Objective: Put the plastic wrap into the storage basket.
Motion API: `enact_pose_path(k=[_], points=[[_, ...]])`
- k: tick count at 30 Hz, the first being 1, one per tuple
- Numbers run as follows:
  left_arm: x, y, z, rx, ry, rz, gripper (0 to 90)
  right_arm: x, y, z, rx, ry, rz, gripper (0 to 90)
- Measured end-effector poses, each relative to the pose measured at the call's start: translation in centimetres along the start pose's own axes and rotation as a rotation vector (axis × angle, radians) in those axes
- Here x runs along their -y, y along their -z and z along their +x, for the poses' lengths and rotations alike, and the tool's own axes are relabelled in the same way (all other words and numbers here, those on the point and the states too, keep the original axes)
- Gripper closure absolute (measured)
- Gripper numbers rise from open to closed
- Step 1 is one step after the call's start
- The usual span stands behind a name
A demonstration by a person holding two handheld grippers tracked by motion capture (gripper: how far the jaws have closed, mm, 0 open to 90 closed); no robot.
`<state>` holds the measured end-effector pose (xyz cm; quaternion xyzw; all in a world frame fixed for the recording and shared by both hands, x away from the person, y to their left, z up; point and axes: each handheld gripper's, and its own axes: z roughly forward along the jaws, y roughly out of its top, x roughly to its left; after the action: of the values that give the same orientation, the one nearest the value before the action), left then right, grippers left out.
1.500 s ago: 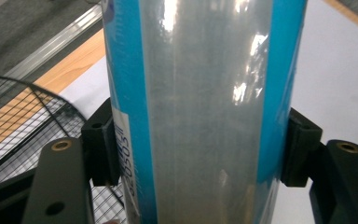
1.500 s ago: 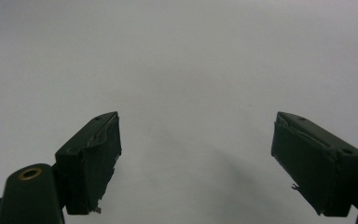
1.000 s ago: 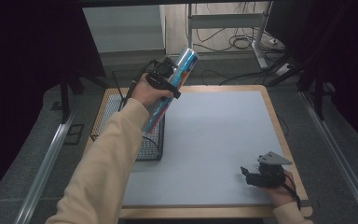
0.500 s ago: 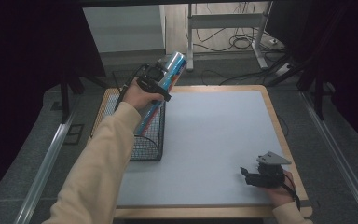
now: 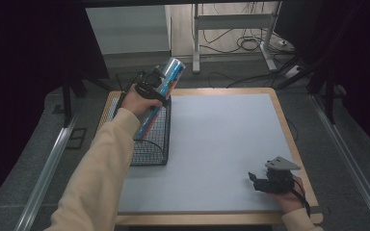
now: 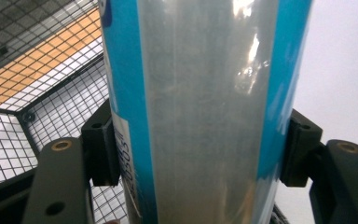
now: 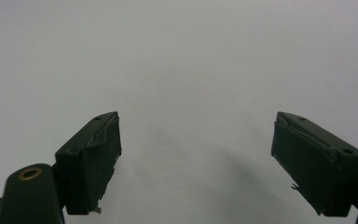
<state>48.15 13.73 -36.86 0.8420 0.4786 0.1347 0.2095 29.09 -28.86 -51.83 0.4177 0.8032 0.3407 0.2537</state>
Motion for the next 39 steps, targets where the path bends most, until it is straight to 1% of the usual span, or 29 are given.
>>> enact_pose_path(k=[3,6,13,14,15,18,21,24,28,29,32,37,39], points=[[0.3,-0.4,0.4,-0.009,0.008,0.007,31.9,0.0,0.0,0.0,0.003,-0.001,-0.003,16.3],[0.5,-0.8,0.7,-0.008,0.022,0.009,31.9,0.0,0.1,-0.1,0.005,-0.007,-0.005,16.4],[0.8,-1.7,1.1,-0.028,0.010,0.031,31.9,0.0,0.0,-0.1,0.005,-0.002,-0.002,16.3],[0.8,-1.9,1.1,-0.029,0.018,0.032,31.9,0.0,0.0,-0.1,0.005,-0.003,-0.002,16.3],[0.8,-2.1,1.2,-0.032,0.014,0.034,31.9,0.1,0.0,-0.1,0.005,-0.003,-0.001,16.3],[0.9,-2.6,1.4,-0.034,0.022,0.039,31.9,0.1,0.0,-0.2,0.007,-0.004,-0.002,16.3],[1.0,-3.1,1.5,-0.036,0.012,0.046,31.9,0.1,0.0,-0.2,0.008,-0.005,-0.003,16.4],[1.1,-3.6,1.5,-0.045,0.018,0.058,31.9,0.1,0.0,-0.2,0.008,-0.005,-0.001,16.3],[1.3,-4.4,1.6,-0.071,0.007,0.083,31.9,0.1,0.0,-0.2,0.010,-0.005,-0.005,16.3],[1.3,-4.6,1.6,-0.075,0.002,0.090,31.9,0.1,0.0,-0.2,0.010,-0.006,-0.005,16.3],[1.3,-4.9,1.8,-0.074,0.008,0.100,31.9,0.1,0.0,-0.3,0.009,-0.006,-0.002,16.3],[1.2,-5.6,1.7,-0.106,-0.007,0.128,31.9,0.1,-0.1,-0.3,0.007,-0.006,-0.002,16.3],[1.1,-5.8,1.8,-0.108,-0.007,0.139,31.9,0.1,0.0,-0.3,0.001,-0.006,-0.010,16.3]])
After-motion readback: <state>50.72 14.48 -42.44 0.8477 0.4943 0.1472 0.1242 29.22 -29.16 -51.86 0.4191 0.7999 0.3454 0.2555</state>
